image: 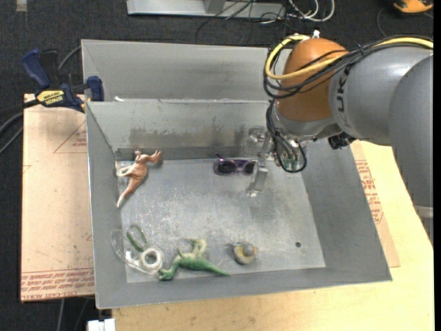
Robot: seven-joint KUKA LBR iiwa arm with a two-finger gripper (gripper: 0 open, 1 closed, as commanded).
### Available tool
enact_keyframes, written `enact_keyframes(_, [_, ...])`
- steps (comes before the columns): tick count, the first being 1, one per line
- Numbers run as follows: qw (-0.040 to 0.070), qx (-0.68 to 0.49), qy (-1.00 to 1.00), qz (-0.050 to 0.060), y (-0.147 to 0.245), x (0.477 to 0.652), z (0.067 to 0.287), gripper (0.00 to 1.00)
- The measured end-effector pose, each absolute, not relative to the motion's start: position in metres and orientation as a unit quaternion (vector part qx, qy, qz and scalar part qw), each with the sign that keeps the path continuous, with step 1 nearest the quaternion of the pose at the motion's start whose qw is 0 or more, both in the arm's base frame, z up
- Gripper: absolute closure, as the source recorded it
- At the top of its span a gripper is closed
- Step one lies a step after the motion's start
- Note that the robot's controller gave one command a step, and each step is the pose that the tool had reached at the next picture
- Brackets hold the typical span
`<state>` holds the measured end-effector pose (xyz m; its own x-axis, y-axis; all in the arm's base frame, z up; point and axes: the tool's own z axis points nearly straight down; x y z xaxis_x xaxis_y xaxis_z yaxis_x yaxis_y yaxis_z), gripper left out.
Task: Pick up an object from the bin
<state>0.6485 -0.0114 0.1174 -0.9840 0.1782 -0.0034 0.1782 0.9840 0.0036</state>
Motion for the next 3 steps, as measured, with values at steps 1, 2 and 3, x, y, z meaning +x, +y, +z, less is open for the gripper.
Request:
enact_keyframes(1, [0.002, 0.089, 0.996, 0.002, -0.011, 0.649, 0.117, 0.00])
enact_keyframes(2, [0.002, 0.233, 0.972, 0.002, 0.034, 0.621, 0.072, 0.00])
enact_keyframes(3, [0.005, 0.173, 0.985, 0.002, 0.038, 0.645, 0.072, 1.00])
